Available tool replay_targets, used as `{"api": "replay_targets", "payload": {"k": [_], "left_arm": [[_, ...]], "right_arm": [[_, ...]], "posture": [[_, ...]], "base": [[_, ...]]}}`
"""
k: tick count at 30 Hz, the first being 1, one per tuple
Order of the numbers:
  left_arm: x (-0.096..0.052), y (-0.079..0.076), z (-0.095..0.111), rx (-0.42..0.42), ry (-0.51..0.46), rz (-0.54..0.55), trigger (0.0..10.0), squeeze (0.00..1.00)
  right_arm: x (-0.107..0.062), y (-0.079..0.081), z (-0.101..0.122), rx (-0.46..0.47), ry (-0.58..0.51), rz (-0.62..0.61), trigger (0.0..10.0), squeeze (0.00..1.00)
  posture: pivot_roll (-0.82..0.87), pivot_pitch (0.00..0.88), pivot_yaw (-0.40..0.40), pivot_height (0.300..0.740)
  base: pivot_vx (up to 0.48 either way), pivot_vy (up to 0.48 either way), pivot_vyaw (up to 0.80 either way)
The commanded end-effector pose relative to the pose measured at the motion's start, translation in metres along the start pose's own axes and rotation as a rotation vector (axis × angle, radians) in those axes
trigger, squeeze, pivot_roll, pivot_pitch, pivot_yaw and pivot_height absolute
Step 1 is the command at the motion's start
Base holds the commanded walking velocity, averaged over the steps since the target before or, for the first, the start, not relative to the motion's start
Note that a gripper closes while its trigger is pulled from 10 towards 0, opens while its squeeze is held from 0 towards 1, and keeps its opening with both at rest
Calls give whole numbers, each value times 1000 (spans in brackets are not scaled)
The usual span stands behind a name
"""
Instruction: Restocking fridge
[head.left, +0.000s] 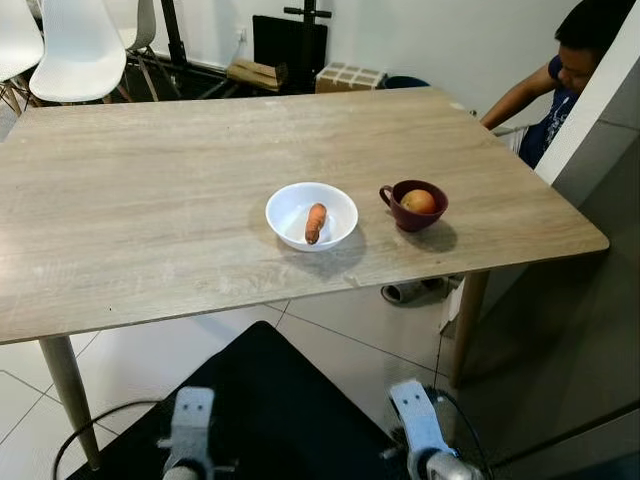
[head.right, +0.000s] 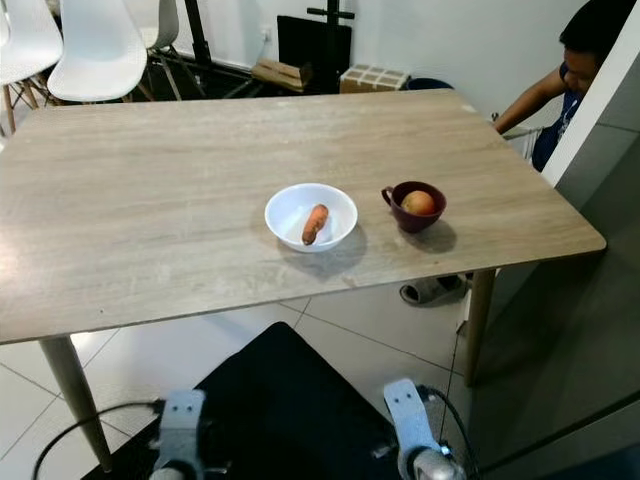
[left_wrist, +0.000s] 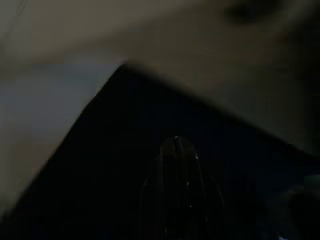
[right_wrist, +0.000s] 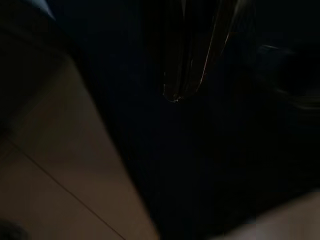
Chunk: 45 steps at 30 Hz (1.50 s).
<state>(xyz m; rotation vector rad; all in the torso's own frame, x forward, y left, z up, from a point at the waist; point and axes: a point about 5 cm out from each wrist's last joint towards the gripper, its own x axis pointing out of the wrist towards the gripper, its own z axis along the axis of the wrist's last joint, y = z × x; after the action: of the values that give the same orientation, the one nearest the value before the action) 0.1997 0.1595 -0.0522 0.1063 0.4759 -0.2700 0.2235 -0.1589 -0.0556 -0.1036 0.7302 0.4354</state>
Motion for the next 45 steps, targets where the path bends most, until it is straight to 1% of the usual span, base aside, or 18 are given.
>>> {"api": "replay_targets", "payload": {"k": [1, 2, 5, 7, 12, 13, 14, 18, 20, 21, 22, 23, 27, 29, 33, 35, 42, 45], "left_arm": [[-7, 1, -3, 66, -14, -56, 10000, 0], [-10, -5, 9, 75, -116, -209, 10000, 0], [-21, -11, 42, 118, -269, -427, 10000, 0], [-24, -12, 52, 127, -304, -465, 10000, 0], [-28, -31, 105, 160, -434, -656, 10000, 0], [-28, -31, 105, 160, -434, -656, 10000, 0], [-25, -41, 128, 193, -519, -669, 10000, 0], [-21, -47, 161, 201, -650, -621, 10000, 0], [-23, -47, 174, 209, -705, -596, 10000, 0], [-23, -45, 186, 220, -745, -548, 10000, 0], [-22, -41, 203, 225, -809, -456, 10000, 0], [-22, -41, 203, 225, -809, -456, 10000, 0], [-15, -29, 220, 183, -842, -266, 10000, 0], [-15, -27, 222, 156, -840, -245, 10000, 0], [-15, -28, 223, 147, -836, -246, 10000, 0], [-16, -38, 221, 123, -813, -261, 10000, 0], [-19, -38, 220, 104, -831, -257, 10000, 0], [-19, -41, 217, 128, -814, -280, 10000, 0]], "right_arm": [[-3, 0, -7, 21, 27, 56, 10000, 0], [-8, 0, 2, 89, -21, 269, 10000, 0], [-24, -12, 43, 192, -194, 595, 10000, 0], [-29, -15, 54, 200, -229, 645, 10000, 0], [-68, -14, 134, 162, -526, 898, 10000, 0], [-68, -14, 134, 162, -526, 898, 10000, 0], [-84, -6, 168, 123, -655, 971, 10000, 0], [-106, 5, 207, 82, -840, 1041, 10000, 0], [-111, 5, 221, 61, -906, 1021, 10000, 0], [-110, 4, 230, 52, -919, 951, 10000, 0], [-102, 2, 246, 14, -908, 791, 10000, 0], [-102, 2, 246, 14, -908, 791, 10000, 0], [-76, -10, 262, -148, -807, 375, 10000, 0], [-72, -16, 266, -121, -787, 276, 10000, 0], [-74, -16, 267, -97, -780, 265, 10000, 0], [-71, 6, 283, -224, -802, 309, 10000, 0], [-60, 17, 286, -316, -765, 275, 10000, 0], [-62, 32, 287, -309, -787, 415, 10000, 0]], "posture": [[-60, 94, -30, 740], [-61, 95, -30, 740], [-60, 97, -30, 740], [-62, 98, -29, 740], [-60, 94, -27, 740], [-60, 94, -27, 740], [-61, 91, -27, 740], [-60, 87, -25, 740], [-60, 84, -22, 740], [-60, 84, -22, 740], [-60, 83, -21, 740], [-60, 83, -21, 740], [-63, 82, -19, 740], [-62, 83, -21, 740], [-62, 83, -21, 740], [-60, 87, -29, 740], [-60, 83, -52, 740], [-61, 84, -55, 740]], "base": [[0, 0, 0], [0, 0, 0], [0, 0, 0], [0, 0, 0], [0, 0, 0], [0, 0, 0], [0, 0, 0], [0, 0, 0], [0, 0, 0], [0, 0, 0], [0, 0, 0], [0, 0, 0], [0, 0, 0], [0, 0, 0], [0, 0, 0], [0, 0, 0], [0, 0, 0], [0, 0, 0]]}}
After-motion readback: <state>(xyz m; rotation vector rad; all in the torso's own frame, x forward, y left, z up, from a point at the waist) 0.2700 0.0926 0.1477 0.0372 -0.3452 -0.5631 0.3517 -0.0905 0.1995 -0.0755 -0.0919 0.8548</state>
